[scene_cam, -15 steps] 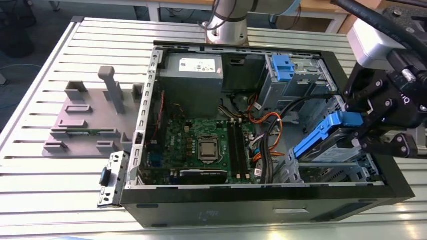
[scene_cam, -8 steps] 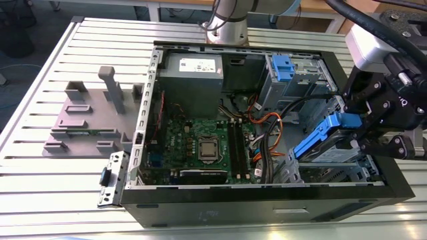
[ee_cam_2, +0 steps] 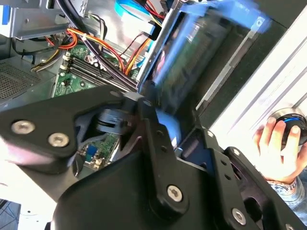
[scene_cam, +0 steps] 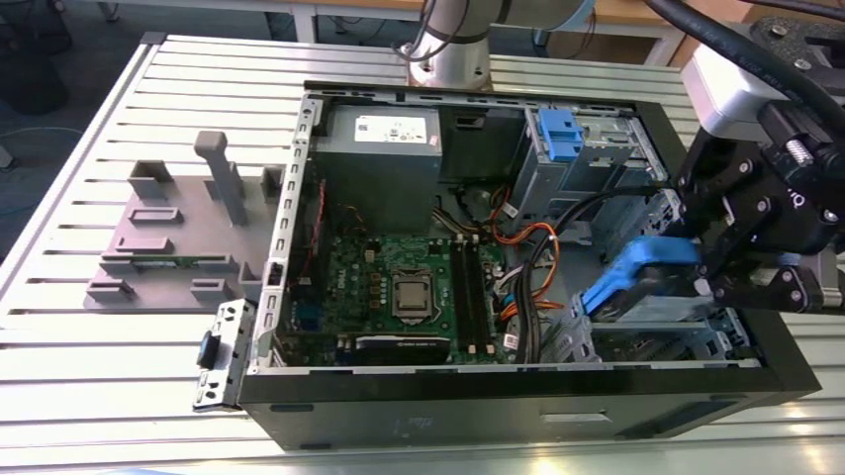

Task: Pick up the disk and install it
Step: 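Insert the disk into the insertion slot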

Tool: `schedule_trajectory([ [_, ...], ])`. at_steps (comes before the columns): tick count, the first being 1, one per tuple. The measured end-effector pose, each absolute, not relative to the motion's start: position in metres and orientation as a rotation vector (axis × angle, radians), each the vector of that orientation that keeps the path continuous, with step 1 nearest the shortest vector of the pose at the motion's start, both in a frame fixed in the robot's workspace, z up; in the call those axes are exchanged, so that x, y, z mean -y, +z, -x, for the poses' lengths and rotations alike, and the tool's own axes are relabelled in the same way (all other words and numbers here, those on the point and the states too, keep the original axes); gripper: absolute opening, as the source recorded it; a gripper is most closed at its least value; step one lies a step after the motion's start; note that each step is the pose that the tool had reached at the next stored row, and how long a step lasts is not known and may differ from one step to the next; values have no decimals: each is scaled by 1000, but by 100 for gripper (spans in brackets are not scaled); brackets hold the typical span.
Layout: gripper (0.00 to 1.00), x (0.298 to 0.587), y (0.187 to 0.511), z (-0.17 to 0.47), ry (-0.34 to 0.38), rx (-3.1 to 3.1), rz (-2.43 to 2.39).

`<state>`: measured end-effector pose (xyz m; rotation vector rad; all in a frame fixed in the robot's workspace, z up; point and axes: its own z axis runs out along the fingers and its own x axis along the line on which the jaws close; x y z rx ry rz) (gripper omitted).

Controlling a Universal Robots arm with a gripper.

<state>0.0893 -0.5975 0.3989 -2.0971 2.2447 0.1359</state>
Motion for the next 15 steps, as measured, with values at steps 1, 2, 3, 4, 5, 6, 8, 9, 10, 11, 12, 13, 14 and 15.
schedule_trajectory([
  [1,44,597,399,-89,136,-2245,2097],
  [2,44,597,399,-89,136,-2245,2097],
  [3,44,597,399,-89,136,-2245,2097],
  [4,44,597,399,-89,136,-2244,2097],
  [5,44,597,399,-89,136,-2244,2097],
  [6,44,596,399,-89,136,-2245,2097],
  [8,44,596,399,-89,136,-2244,2097],
  [9,44,596,399,-89,136,-2245,2097],
  [10,44,595,399,-89,136,-2244,2097],
  [11,44,595,399,-89,136,-2245,2097],
  [12,44,594,399,-89,136,-2245,2097],
  [13,44,594,399,-89,136,-2245,2097],
  [14,44,594,399,-89,136,-2244,2097],
  [15,44,594,399,-89,136,-2244,2097],
])
